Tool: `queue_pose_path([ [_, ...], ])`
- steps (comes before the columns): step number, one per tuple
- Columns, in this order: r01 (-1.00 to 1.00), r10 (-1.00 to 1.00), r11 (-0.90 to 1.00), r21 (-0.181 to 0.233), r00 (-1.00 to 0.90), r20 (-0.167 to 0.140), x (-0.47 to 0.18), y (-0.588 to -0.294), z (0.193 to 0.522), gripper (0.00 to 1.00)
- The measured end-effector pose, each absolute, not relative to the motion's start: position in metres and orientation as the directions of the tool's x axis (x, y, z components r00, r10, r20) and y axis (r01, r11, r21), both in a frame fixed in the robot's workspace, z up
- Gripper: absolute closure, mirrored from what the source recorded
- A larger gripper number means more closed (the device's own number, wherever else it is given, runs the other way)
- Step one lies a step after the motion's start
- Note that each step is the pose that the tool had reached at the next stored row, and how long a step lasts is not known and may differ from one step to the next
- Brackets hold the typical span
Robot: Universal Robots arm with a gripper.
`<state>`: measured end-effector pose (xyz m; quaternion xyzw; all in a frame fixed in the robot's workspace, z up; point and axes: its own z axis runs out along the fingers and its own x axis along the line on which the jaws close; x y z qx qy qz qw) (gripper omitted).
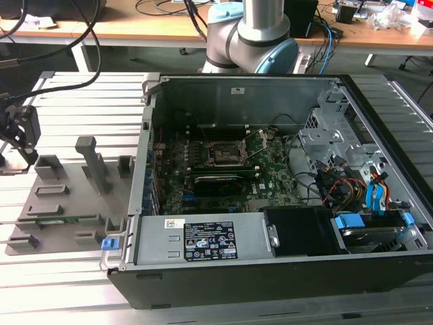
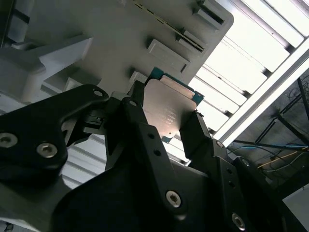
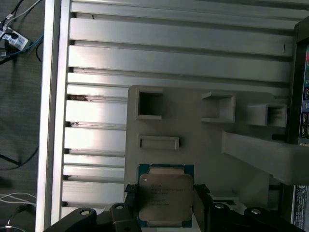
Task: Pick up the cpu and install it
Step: 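Pick up the cpu and move it towards the insertion slot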
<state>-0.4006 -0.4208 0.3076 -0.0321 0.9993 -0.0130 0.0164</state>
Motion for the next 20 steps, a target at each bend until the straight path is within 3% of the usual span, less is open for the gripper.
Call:
queue_pose_path([
  [20, -0.064, -0.065, 0.998, -0.027, -0.997, -0.032, -0.401, -0.421, 0.357, 0.46],
])
